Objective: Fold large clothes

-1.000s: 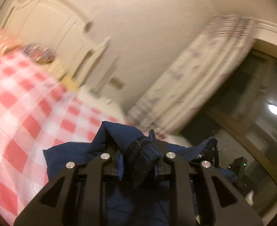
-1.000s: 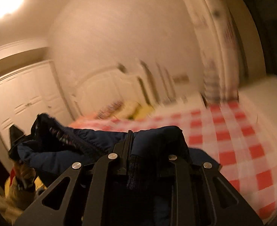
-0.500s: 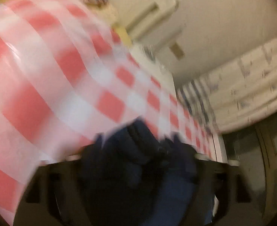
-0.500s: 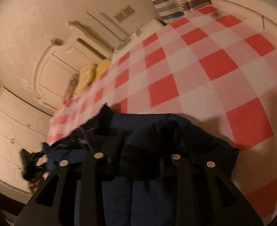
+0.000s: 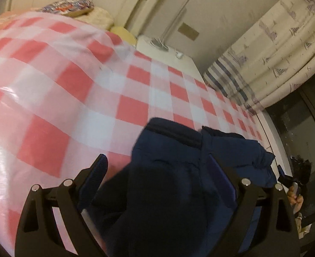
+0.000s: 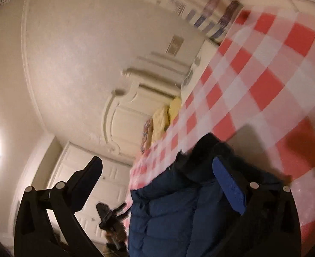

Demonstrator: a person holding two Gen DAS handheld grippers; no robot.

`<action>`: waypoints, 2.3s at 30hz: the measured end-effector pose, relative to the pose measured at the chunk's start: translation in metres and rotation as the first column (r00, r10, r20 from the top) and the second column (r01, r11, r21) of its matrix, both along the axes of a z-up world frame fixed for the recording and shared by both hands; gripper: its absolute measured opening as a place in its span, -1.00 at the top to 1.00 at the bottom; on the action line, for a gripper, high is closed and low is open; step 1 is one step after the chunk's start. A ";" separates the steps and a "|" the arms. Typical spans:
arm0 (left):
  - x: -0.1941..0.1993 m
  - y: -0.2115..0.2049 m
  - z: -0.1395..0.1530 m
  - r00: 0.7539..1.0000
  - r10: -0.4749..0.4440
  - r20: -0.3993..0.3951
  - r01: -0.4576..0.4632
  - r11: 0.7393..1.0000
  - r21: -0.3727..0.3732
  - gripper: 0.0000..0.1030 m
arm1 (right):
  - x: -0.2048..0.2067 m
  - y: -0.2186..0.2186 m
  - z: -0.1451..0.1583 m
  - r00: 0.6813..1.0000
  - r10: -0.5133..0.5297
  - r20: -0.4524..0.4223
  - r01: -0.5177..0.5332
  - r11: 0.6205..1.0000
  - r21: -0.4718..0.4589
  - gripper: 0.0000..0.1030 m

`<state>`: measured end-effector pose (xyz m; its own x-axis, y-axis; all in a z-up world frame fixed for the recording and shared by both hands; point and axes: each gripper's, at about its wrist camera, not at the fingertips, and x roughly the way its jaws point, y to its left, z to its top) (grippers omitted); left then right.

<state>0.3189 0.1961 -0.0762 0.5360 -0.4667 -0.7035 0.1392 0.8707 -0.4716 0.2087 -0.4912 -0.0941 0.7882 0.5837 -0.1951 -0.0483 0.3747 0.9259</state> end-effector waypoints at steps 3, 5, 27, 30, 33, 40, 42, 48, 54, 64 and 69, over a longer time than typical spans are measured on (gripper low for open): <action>0.013 -0.008 -0.009 0.999 -0.013 -0.043 0.013 1.000 -0.011 -0.78 | 0.004 0.017 0.025 0.997 -0.042 -0.063 0.012 0.905 -0.426 -0.91; 0.021 -0.015 -0.013 0.998 -0.024 -0.061 0.024 1.000 -0.006 -0.78 | 0.013 0.033 0.025 0.994 0.015 -0.109 -0.071 0.849 -0.523 -0.91; 0.018 -0.051 -0.038 0.994 0.091 0.059 -0.105 0.938 0.331 -0.52 | 0.051 0.092 -0.035 0.983 0.010 -0.183 -0.151 0.611 -0.777 -0.23; 0.017 -0.048 -0.039 0.993 0.101 0.058 -0.114 0.946 0.305 -0.53 | 0.051 0.090 -0.035 0.983 0.010 -0.183 -0.150 0.616 -0.773 -0.24; 0.017 -0.045 -0.039 0.991 0.115 0.062 -0.129 0.947 0.295 -0.55 | 0.052 0.088 -0.035 0.983 0.012 -0.183 -0.150 0.628 -0.763 -0.25; 0.016 -0.035 -0.044 0.987 0.145 0.063 -0.157 0.956 0.248 -0.57 | 0.052 0.085 -0.035 0.985 0.008 -0.175 -0.138 0.653 -0.744 -0.29; 0.017 -0.033 -0.045 0.987 0.150 0.061 -0.160 0.960 0.231 -0.57 | 0.053 0.087 -0.035 0.984 0.001 -0.176 -0.135 0.649 -0.749 -0.34; 0.017 -0.034 -0.045 0.987 0.150 0.061 -0.160 0.959 0.234 -0.57 | 0.054 0.084 -0.036 0.985 0.009 -0.171 -0.133 0.671 -0.730 -0.38; 0.019 -0.037 -0.046 0.987 0.147 0.061 -0.158 0.956 0.247 -0.54 | 0.054 0.083 -0.036 0.986 0.013 -0.169 -0.132 0.682 -0.720 -0.39; 0.008 -0.043 -0.030 0.981 0.114 0.157 -0.154 0.950 0.272 0.44 | 0.046 0.101 -0.023 0.994 0.012 -0.112 -0.097 0.587 -0.804 0.10; -0.015 -0.051 0.000 0.961 0.082 0.264 -0.166 0.934 0.315 0.69 | 0.035 0.130 -0.005 0.996 0.041 -0.079 -0.089 0.400 -0.912 0.49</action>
<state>0.3044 0.1448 -0.0763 0.7479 -0.1479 -0.6471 0.0929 0.9886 -0.1186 0.2437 -0.3609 -0.0991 0.7343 0.0871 -0.6732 -0.0864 0.9957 0.0345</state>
